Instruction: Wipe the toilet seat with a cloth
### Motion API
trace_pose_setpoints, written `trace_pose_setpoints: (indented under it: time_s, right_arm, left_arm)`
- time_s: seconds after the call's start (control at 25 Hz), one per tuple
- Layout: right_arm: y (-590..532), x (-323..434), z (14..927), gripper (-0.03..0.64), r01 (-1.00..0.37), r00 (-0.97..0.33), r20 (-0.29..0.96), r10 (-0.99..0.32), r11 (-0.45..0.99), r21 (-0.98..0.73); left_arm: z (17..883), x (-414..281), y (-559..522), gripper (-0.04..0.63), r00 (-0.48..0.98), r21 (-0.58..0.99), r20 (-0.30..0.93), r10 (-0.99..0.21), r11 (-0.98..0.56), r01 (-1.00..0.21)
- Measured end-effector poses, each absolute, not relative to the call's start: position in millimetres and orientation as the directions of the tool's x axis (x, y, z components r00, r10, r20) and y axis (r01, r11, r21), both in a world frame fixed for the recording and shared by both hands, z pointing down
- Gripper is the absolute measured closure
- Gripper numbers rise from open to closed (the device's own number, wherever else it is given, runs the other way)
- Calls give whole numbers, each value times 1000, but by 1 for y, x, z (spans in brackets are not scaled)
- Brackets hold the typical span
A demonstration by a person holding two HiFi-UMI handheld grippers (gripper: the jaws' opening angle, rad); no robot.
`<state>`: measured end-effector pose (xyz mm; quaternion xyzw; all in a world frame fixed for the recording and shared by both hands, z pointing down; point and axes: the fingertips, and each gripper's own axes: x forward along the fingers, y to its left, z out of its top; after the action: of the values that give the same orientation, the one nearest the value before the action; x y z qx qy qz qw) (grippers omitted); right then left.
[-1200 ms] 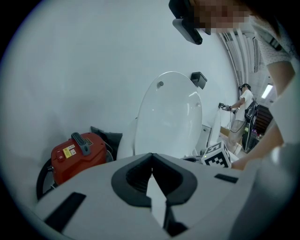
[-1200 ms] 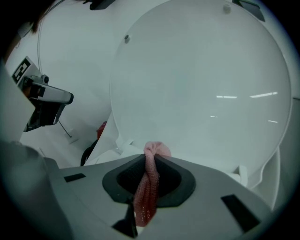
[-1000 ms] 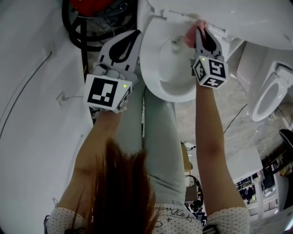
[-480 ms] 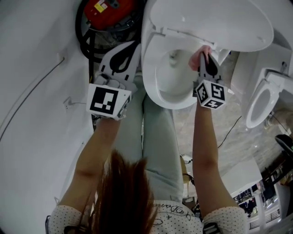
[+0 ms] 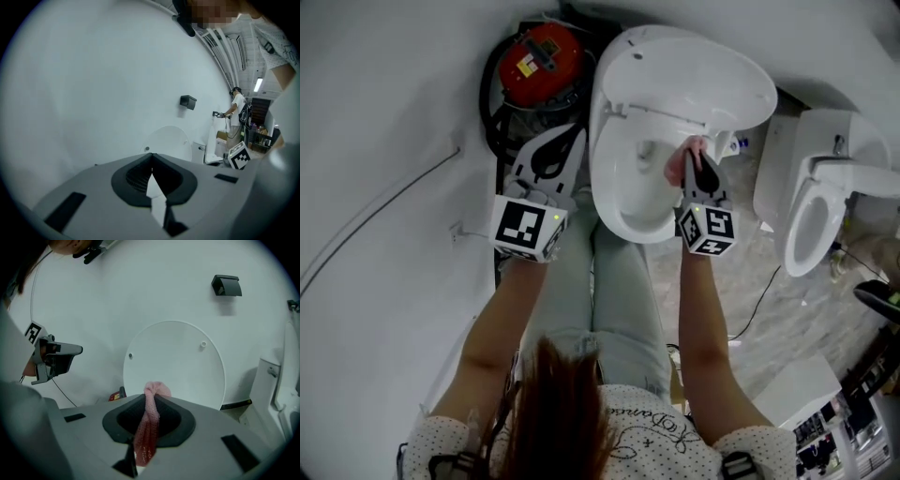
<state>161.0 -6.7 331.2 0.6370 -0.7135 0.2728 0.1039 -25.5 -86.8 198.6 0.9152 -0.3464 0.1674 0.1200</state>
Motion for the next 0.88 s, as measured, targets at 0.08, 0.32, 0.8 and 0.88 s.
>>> trace_pose_setpoints:
  time_s: [0.08, 0.32, 0.8, 0.88]
  right_arm:
    - [-6, 160, 313, 554, -964, -173, 492, -853, 45, -262]
    - [-1, 157, 256, 554, -962, -194, 465, -864, 75, -262]
    - [-1, 121, 158, 552, -957, -264, 395, -880, 189, -218]
    - [-3, 119, 143, 552, -954, -273, 375, -886, 199, -225]
  left_arm:
    - [176, -28, -88, 595, 702, 98, 377, -604, -728, -679]
    - [111, -34, -82, 595, 698, 81, 345, -628, -721, -688]
    - [16, -37, -44, 595, 721, 67, 251, -646, -731, -679]
    - [3, -37, -40, 594, 721, 60, 240, -650, -732, -679]
